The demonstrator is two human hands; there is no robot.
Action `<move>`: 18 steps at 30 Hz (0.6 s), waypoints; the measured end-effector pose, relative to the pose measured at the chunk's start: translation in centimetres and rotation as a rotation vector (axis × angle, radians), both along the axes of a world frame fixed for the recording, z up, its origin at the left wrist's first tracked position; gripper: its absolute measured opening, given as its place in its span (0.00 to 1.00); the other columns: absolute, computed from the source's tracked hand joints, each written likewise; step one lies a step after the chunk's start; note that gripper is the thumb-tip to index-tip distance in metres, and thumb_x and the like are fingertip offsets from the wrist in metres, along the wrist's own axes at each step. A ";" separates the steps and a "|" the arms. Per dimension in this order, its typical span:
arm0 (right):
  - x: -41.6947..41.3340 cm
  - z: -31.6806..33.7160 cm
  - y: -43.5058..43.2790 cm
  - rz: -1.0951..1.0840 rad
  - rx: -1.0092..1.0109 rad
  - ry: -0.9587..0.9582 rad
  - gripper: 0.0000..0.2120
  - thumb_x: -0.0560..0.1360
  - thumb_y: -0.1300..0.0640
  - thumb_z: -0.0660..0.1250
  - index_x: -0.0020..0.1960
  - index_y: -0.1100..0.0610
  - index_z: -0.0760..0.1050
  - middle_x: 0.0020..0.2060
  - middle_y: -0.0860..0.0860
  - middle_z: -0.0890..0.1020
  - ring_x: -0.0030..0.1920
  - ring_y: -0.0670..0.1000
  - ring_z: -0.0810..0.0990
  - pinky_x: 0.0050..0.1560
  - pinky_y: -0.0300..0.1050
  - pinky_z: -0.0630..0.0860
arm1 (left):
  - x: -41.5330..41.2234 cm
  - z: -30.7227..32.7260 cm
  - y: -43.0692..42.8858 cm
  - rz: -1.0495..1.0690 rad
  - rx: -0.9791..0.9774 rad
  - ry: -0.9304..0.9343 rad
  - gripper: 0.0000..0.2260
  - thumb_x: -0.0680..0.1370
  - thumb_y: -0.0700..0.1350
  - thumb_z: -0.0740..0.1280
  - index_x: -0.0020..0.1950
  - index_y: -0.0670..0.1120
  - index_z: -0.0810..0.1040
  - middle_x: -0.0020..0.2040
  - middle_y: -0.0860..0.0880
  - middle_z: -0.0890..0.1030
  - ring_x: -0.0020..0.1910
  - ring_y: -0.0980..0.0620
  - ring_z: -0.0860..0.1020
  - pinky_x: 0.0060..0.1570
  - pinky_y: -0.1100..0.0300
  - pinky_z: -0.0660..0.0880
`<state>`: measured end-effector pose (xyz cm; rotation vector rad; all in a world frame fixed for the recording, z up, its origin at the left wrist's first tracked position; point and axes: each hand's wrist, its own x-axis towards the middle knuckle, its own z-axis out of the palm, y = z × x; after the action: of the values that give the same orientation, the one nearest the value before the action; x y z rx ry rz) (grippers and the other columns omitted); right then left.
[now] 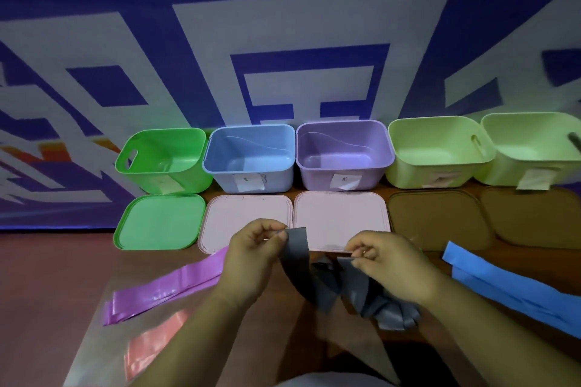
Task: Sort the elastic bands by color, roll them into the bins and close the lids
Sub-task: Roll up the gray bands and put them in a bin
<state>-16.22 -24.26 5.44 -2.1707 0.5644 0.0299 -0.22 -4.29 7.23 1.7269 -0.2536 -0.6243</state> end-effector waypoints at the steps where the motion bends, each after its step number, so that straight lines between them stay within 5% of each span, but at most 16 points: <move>1: -0.2 0.8 0.2 0.003 0.000 -0.010 0.15 0.74 0.59 0.71 0.46 0.38 0.79 0.43 0.39 0.83 0.43 0.39 0.81 0.46 0.33 0.77 | -0.1 0.4 0.0 -0.006 0.003 -0.028 0.05 0.76 0.36 0.70 0.45 0.45 0.82 0.39 0.48 0.84 0.39 0.54 0.80 0.43 0.53 0.77; 8: -1.0 5.0 1.5 0.052 -0.013 -0.089 0.16 0.75 0.62 0.68 0.48 0.39 0.80 0.44 0.35 0.83 0.48 0.39 0.82 0.52 0.36 0.78 | -1.1 3.1 -0.5 0.010 -0.075 -0.008 0.05 0.77 0.34 0.69 0.45 0.43 0.81 0.37 0.49 0.84 0.36 0.54 0.80 0.40 0.57 0.79; 18: -0.4 10.7 2.8 0.132 -0.202 -0.244 0.12 0.72 0.59 0.73 0.47 0.41 0.80 0.42 0.36 0.82 0.44 0.41 0.81 0.44 0.30 0.74 | -1.0 6.4 -0.7 -0.028 -0.113 -0.073 0.05 0.77 0.37 0.70 0.45 0.45 0.84 0.42 0.45 0.86 0.42 0.49 0.81 0.51 0.45 0.80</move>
<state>-16.64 -21.50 16.14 -2.3608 0.2939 -0.2267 -1.20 -4.97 13.61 1.6409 -0.3588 -0.5579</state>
